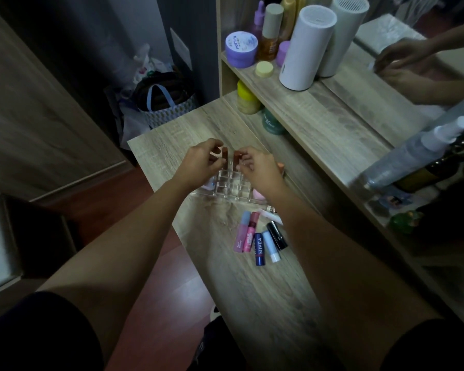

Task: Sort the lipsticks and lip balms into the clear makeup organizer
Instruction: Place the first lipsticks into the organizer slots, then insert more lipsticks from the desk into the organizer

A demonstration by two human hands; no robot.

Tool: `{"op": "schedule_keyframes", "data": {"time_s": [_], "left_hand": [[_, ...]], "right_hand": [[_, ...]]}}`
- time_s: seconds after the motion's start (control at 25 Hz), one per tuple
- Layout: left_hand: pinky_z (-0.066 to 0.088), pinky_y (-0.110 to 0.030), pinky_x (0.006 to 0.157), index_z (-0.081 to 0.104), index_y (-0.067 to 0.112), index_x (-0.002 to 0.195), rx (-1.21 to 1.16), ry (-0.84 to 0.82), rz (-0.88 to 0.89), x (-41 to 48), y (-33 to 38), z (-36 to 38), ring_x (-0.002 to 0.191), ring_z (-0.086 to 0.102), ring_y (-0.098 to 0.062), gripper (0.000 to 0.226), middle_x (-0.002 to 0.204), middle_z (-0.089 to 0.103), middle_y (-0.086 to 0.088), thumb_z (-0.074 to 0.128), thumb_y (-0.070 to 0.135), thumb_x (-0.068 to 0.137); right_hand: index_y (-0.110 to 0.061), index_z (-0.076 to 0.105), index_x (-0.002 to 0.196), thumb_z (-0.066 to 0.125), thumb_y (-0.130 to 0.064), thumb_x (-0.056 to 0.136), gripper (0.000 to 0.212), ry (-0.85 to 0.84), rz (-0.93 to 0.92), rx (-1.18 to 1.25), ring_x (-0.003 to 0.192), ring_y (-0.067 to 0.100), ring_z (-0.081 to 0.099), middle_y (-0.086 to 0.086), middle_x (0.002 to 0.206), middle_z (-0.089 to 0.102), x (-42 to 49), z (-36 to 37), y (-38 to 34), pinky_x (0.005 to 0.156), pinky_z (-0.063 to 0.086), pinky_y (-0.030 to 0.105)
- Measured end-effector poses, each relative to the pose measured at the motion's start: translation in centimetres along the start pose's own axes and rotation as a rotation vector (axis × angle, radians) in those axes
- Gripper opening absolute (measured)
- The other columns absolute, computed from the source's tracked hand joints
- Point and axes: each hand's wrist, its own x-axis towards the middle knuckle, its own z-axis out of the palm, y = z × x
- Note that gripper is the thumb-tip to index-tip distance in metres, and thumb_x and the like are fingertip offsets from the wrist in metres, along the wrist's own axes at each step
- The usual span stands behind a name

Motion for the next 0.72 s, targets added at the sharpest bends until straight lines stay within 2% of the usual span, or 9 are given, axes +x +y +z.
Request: {"op": "schedule_keyframes", "data": {"time_s": [0.08,0.16,0.28,0.4,0.52,0.6,0.72], "left_hand": [[0.052,-0.026,0.077,0.05,0.007,0.126,-0.028,0.021,-0.06,-0.6,-0.1,-0.1,0.087,0.065,-0.019,0.045,0.11,0.061,-0.009,0.066,0.012,0.085],[0.048,-0.019,0.07,0.051,0.007,0.124,-0.08,0.104,-0.106,-1.7,-0.2,0.0,0.082,0.062,-0.013,0.043,0.103,0.058,-0.002,0.067,0.014,0.085],[0.041,-0.005,0.063,0.06,0.006,0.103,-0.099,0.237,-0.106,-4.3,-0.1,0.8,0.069,0.058,-0.008,0.023,0.086,0.06,-0.001,0.067,0.014,0.083],[0.038,0.004,0.059,0.063,0.006,0.087,-0.049,0.147,-0.055,-7.2,0.5,2.8,0.06,0.053,-0.003,0.008,0.075,0.061,0.0,0.066,0.013,0.084],[0.038,-0.005,0.058,0.064,0.006,0.085,-0.024,-0.083,-0.055,-8.8,1.0,4.8,0.068,0.057,-0.014,0.009,0.081,0.069,-0.011,0.065,0.015,0.085],[0.039,-0.022,0.062,0.062,0.004,0.088,0.029,-0.222,-0.104,-9.3,1.5,6.1,0.072,0.055,-0.019,0.017,0.086,0.069,-0.017,0.066,0.02,0.085],[0.041,-0.034,0.066,0.054,0.004,0.093,0.134,-0.326,-0.209,-10.1,2.1,7.6,0.077,0.057,-0.027,0.032,0.088,0.065,-0.018,0.069,0.03,0.082]], "right_hand": [[-0.009,0.059,0.122,0.065,-0.006,0.086,0.037,0.002,-0.018,0.006,0.102,0.018,0.063,0.01,0.114,0.068,-0.3,-0.4,-0.2,0.095,0.051,0.03],[-0.008,0.058,0.124,0.065,-0.006,0.086,0.039,0.016,-0.043,0.009,0.101,0.019,0.064,0.011,0.114,0.067,-1.0,-0.9,-0.3,0.094,0.052,0.03],[-0.007,0.061,0.118,0.066,-0.006,0.085,0.034,0.012,-0.078,0.035,0.094,0.02,0.063,0.012,0.107,0.067,-2.9,-2.0,0.2,0.084,0.052,0.024],[-0.007,0.066,0.107,0.066,-0.008,0.085,0.021,-0.094,-0.049,-0.026,0.085,0.017,0.061,0.011,0.101,0.067,-5.6,-2.9,2.0,0.076,0.047,0.02],[-0.003,0.068,0.099,0.064,-0.009,0.087,0.014,-0.118,0.015,-0.14,0.085,0.022,0.064,0.017,0.1,0.07,-7.7,-3.3,4.5,0.073,0.047,0.023],[-0.002,0.068,0.1,0.059,-0.006,0.089,0.015,-0.079,0.107,-0.259,0.094,0.027,0.065,0.017,0.104,0.069,-8.5,-3.6,6.2,0.08,0.052,0.031],[-0.006,0.063,0.116,0.054,-0.004,0.09,0.027,-0.115,0.255,-0.379,0.109,0.031,0.06,0.016,0.119,0.064,-8.9,-3.4,7.8,0.096,0.05,0.038]]}}
